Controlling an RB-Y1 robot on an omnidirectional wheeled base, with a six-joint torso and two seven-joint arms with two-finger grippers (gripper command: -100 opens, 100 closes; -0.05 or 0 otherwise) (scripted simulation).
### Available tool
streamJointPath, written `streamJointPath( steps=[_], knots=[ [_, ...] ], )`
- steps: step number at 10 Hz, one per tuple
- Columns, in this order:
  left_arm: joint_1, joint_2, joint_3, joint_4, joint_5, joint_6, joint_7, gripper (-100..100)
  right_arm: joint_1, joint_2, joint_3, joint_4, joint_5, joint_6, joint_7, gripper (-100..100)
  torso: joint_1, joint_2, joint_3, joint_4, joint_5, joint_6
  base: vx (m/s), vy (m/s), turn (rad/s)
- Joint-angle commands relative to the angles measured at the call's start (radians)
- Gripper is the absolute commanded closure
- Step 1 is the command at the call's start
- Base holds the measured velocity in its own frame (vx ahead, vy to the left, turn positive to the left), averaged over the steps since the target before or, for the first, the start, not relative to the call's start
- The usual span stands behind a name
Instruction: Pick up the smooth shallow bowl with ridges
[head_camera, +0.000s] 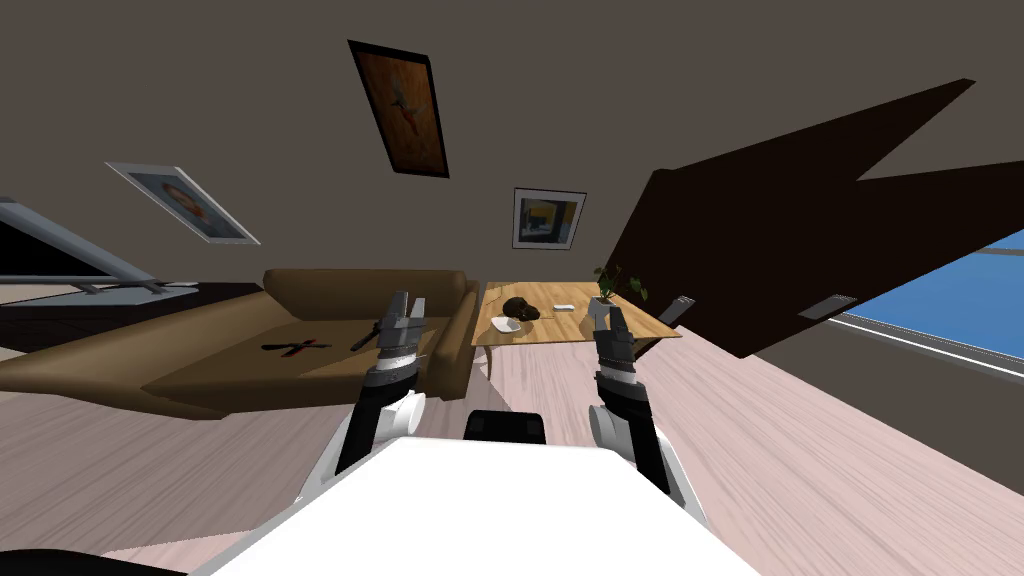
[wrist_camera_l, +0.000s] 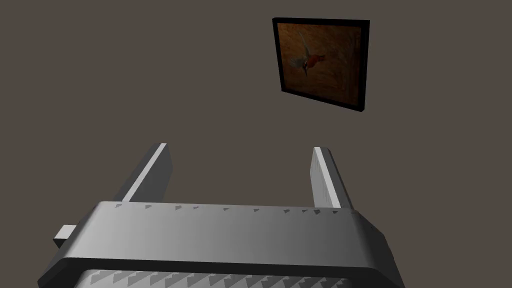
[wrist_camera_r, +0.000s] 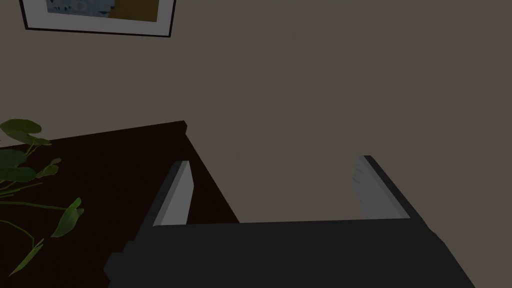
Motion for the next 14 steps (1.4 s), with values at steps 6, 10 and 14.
streamJointPath(
  steps=[6, 10, 14],
  knots=[
    [-0.049, 0.118, 0.016, 0.014, 0.009, 0.152, -0.020, -100, 0.000, 0.000, 0.000, 0.000, 0.000, 0.000, 0.000, 0, -0.009, 0.000, 0.000, 0.000, -0.002, 0.000, 0.002, -0.105, 0.010],
    [-0.090, 0.150, 0.031, 0.030, 0.016, 0.267, -0.038, -100, 0.000, 0.000, 0.000, 0.000, 0.000, 0.000, 0.000, 0, -0.007, -0.001, -0.001, 0.000, -0.002, 0.000, 0.011, -0.100, 0.008],
    [-0.122, 0.163, 0.043, 0.045, 0.021, 0.365, -0.053, -100, 0.000, 0.000, 0.000, 0.000, 0.000, 0.000, 0.000, 0, -0.006, -0.001, 0.000, 0.000, -0.001, 0.000, 0.008, -0.093, 0.007]
  ],
)
